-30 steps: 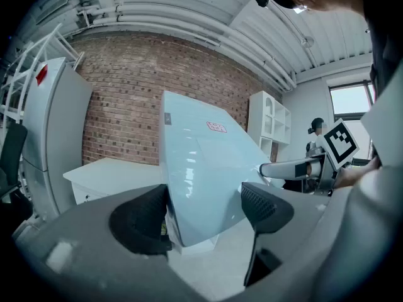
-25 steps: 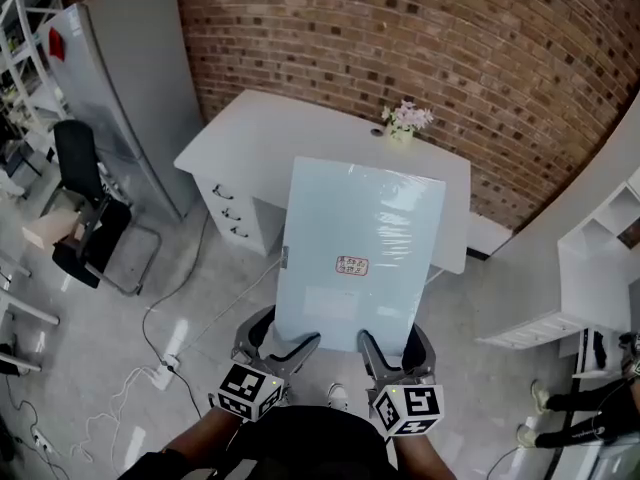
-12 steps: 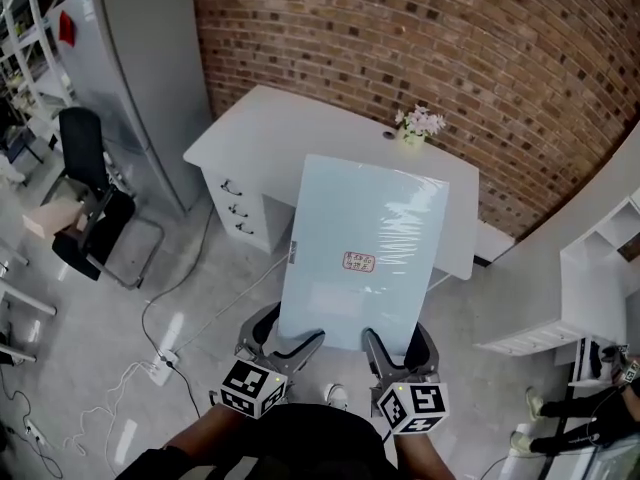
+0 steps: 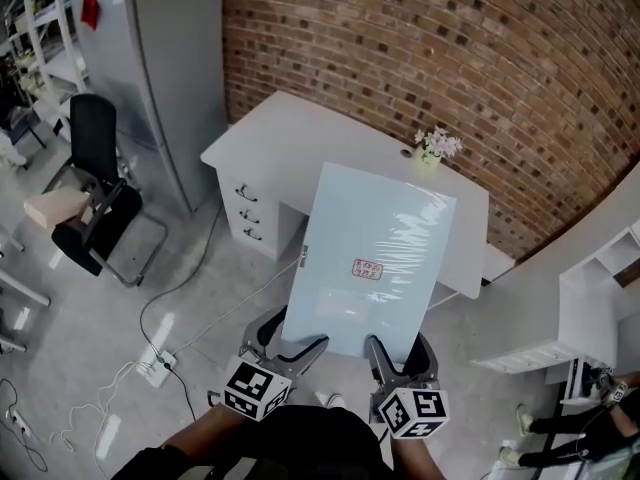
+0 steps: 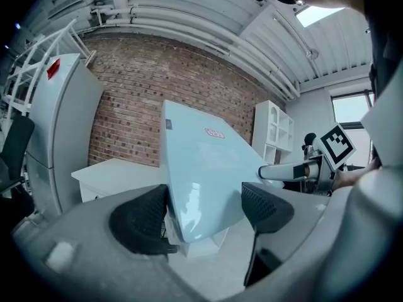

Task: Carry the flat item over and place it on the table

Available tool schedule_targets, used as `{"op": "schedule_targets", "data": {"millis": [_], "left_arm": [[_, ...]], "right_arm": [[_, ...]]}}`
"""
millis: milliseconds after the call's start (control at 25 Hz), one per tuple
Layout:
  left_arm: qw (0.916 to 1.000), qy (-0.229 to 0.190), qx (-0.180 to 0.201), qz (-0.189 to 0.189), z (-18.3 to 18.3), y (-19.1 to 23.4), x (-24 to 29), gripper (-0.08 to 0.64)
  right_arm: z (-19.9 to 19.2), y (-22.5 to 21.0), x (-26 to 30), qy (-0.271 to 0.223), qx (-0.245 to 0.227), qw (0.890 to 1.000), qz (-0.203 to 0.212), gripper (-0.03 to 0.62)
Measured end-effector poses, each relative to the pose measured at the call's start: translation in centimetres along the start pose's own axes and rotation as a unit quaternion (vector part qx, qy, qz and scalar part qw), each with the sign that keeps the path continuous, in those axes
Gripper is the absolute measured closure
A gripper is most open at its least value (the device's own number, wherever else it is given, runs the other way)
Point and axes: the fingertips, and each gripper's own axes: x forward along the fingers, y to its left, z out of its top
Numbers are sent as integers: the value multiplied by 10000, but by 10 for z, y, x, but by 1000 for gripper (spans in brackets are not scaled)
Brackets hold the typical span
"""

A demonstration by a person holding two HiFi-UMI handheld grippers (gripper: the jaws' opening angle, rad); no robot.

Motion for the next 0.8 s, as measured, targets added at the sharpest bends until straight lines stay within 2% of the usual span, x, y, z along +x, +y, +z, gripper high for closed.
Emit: {"op": "schedule_targets", "data": {"millis": [400, 800], "left_arm": [[9998, 65, -149, -74, -6, 24, -5, 175], [9998, 197, -87, 41, 0, 51, 39, 175]], "right_arm": [[-7, 17, 17, 168, 14, 9998, -77, 215], [-3, -7, 67, 199, 160, 9997, 25, 215]]}}
